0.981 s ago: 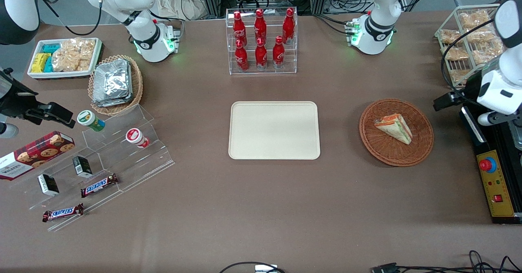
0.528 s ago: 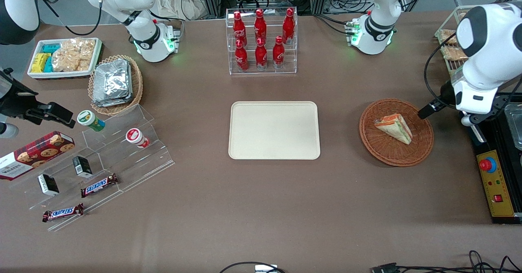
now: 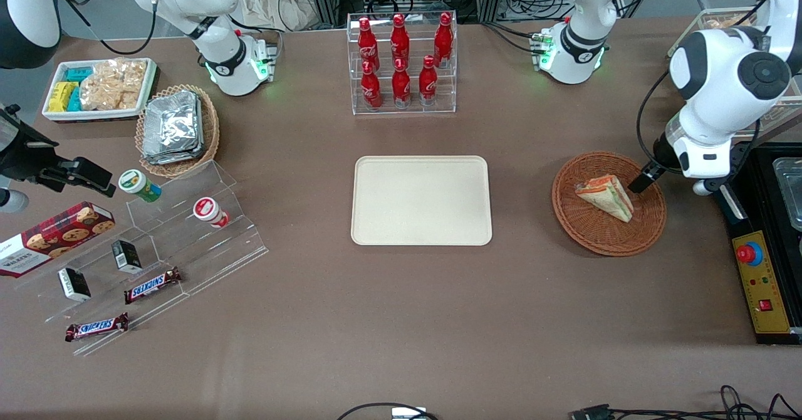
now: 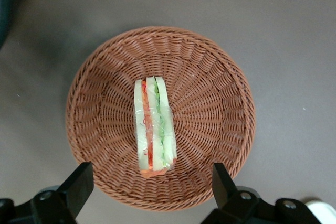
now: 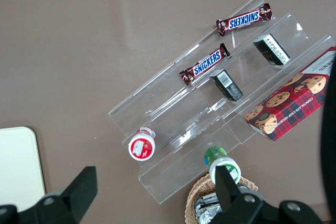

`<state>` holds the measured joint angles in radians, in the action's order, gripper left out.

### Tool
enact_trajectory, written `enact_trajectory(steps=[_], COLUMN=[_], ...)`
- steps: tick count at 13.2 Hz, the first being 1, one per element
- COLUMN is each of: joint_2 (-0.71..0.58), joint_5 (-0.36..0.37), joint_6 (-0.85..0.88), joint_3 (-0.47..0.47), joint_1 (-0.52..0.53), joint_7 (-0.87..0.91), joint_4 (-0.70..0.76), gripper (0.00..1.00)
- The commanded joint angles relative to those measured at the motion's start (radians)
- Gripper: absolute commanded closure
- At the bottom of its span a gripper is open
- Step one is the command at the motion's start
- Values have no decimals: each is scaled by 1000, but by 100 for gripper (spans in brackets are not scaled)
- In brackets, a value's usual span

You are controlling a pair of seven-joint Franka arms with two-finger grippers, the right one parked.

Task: Place sandwich from basket to tray
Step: 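Lower the left gripper onto the sandwich and close on it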

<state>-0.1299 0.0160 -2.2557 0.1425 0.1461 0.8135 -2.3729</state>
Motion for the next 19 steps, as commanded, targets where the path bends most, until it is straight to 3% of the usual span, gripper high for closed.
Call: enact_trajectory(steps=[1, 9, 19], joint_2=[23, 98, 168], joint_5=[-2, -2, -1], joint_6=[-92, -244, -421], joint_3=[8, 8, 3], joint_1=[-20, -25, -13], joint_7=[81, 185, 190], joint_4=[-55, -135, -223], gripper=[0, 0, 0])
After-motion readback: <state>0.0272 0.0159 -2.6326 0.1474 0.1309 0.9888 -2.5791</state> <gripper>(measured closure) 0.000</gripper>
